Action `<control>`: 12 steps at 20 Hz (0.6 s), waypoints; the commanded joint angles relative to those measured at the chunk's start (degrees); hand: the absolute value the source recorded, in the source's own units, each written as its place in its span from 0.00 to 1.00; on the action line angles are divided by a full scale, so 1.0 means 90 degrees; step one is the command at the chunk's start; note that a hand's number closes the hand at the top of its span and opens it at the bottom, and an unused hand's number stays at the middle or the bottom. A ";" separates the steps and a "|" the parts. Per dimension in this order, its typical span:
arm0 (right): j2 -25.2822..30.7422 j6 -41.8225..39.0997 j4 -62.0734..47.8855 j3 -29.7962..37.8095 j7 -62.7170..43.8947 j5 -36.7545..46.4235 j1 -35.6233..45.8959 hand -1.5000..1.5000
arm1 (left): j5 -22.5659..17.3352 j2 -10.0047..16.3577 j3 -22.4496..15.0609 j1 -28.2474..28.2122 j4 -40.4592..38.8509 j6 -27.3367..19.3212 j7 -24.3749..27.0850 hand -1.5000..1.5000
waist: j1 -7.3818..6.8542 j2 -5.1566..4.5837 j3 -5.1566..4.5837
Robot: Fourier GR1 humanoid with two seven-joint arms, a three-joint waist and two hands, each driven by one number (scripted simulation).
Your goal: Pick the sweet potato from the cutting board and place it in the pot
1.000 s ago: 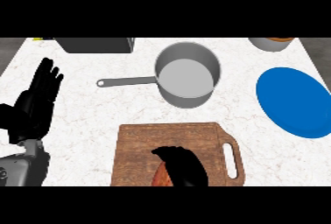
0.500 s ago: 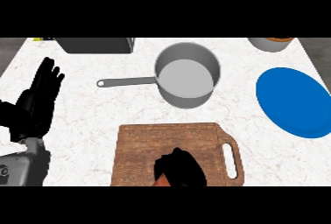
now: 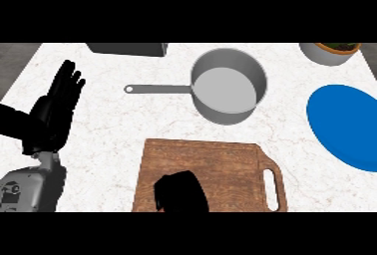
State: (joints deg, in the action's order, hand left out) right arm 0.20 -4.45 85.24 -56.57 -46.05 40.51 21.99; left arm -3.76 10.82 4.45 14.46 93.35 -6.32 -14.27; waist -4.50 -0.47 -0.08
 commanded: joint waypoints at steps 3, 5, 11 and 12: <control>-0.0021 0.0676 -0.0154 -0.0288 -0.1029 -0.0477 0.1239 1.00 | 0.0004 -0.0071 -0.0183 0.0127 -0.0135 0.0132 0.0037 0.50 | -0.0346 -0.0026 -0.0006; -0.0021 0.1079 -0.0044 -0.0307 -0.1365 -0.0553 0.1608 1.00 | -0.0029 -0.0134 -0.0156 0.0300 -0.0242 0.0079 0.0024 0.50 | -0.0280 -0.0012 -0.0006; -0.0021 0.2667 0.0134 0.0132 -0.2293 0.0454 0.2640 1.00 | 0.0016 -0.0059 -0.0158 0.0153 -0.0234 0.0123 0.0002 0.50 | -0.0181 0.0131 -0.0003; -0.0020 0.2812 0.0146 0.0304 -0.2392 0.0637 0.2885 1.00 | 0.0023 -0.0131 -0.0148 0.0136 -0.0303 0.0049 0.0014 0.50 | -0.0127 0.0134 -0.0007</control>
State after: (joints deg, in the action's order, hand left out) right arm 0.27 12.86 85.88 -56.17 -59.50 42.32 41.77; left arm -3.66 9.98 3.31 15.81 91.12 -5.65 -13.78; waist -6.21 0.28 -0.13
